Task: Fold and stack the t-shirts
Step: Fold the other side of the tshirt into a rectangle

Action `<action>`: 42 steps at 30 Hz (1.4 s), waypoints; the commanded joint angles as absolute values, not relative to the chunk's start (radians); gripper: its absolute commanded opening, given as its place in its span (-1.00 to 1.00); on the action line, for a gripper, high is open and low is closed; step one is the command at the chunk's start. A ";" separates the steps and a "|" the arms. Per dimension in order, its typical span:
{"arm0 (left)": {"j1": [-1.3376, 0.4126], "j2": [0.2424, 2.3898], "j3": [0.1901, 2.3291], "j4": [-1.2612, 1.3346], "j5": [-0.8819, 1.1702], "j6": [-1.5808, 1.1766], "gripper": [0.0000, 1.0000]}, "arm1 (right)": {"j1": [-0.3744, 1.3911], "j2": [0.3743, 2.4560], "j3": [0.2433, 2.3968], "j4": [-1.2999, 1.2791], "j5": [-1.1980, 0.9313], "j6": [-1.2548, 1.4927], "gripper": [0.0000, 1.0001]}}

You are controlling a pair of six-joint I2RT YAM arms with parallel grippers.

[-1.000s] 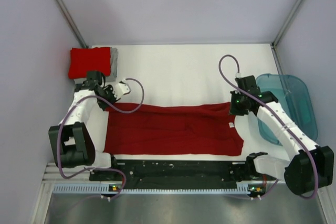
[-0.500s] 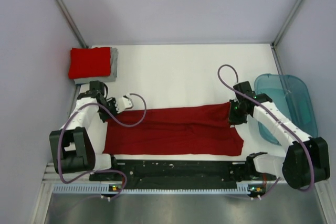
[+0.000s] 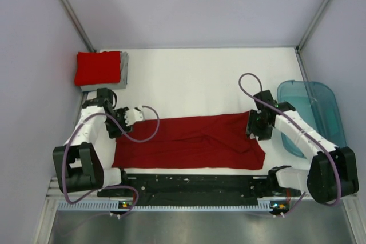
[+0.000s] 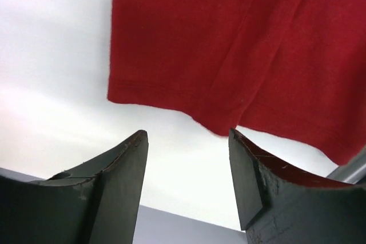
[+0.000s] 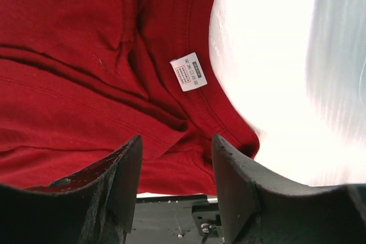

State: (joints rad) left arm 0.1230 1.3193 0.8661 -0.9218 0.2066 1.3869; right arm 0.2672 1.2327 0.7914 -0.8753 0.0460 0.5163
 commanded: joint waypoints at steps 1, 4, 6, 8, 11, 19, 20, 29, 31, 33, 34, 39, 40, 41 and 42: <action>0.117 1.287 1.003 -1.046 0.319 1.411 0.28 | 0.264 1.177 0.778 -0.830 0.071 0.586 0.03; -0.025 1.310 1.092 -0.997 0.420 1.132 0.23 | 0.264 1.184 0.720 -0.749 0.031 0.643 -0.03; -0.163 1.339 1.146 -0.956 0.463 0.957 0.08 | 0.261 1.193 0.690 -0.712 0.038 0.675 -0.08; -0.292 1.380 1.173 -0.879 0.506 0.797 0.05 | 0.261 1.200 0.664 -0.680 0.043 0.696 -0.10; -0.444 1.469 1.230 -0.758 0.534 0.591 0.04 | 0.261 1.216 0.632 -0.626 0.017 0.718 -0.17; -0.702 1.751 1.405 -0.516 0.519 0.305 0.04 | 0.262 1.200 0.558 -0.580 0.026 0.733 -0.84; -0.728 1.781 1.429 -0.499 0.509 0.287 0.05 | 0.262 1.192 0.554 -0.580 0.032 0.732 -0.91; -0.825 2.061 1.652 -0.483 0.515 0.224 0.08 | 0.262 1.169 0.545 -0.591 0.051 0.718 -0.91; -0.836 2.101 1.678 -0.505 0.500 0.235 0.05 | 0.261 1.158 0.549 -0.597 0.051 0.718 -0.80; -0.842 2.129 1.695 -0.515 0.495 0.238 -0.02 | 0.262 1.144 0.555 -0.609 0.048 0.715 -0.69; -0.842 2.134 1.700 -0.521 0.491 0.238 -0.06 | 0.262 1.135 0.557 -0.612 0.043 0.713 -0.63; -0.845 2.128 1.689 -0.532 0.463 0.261 -0.23 | 0.291 1.103 0.586 -0.646 0.081 0.719 -0.56; -0.845 2.123 1.684 -0.535 0.468 0.268 -0.23 | 0.310 1.100 0.598 -0.658 0.101 0.721 -0.56; -0.847 2.120 1.678 -0.537 0.468 0.271 -0.24 | 0.330 1.103 0.613 -0.672 0.124 0.721 -0.54; -0.848 2.117 1.674 -0.535 0.468 0.275 -0.24 | 0.345 1.109 0.624 -0.678 0.138 0.718 -0.52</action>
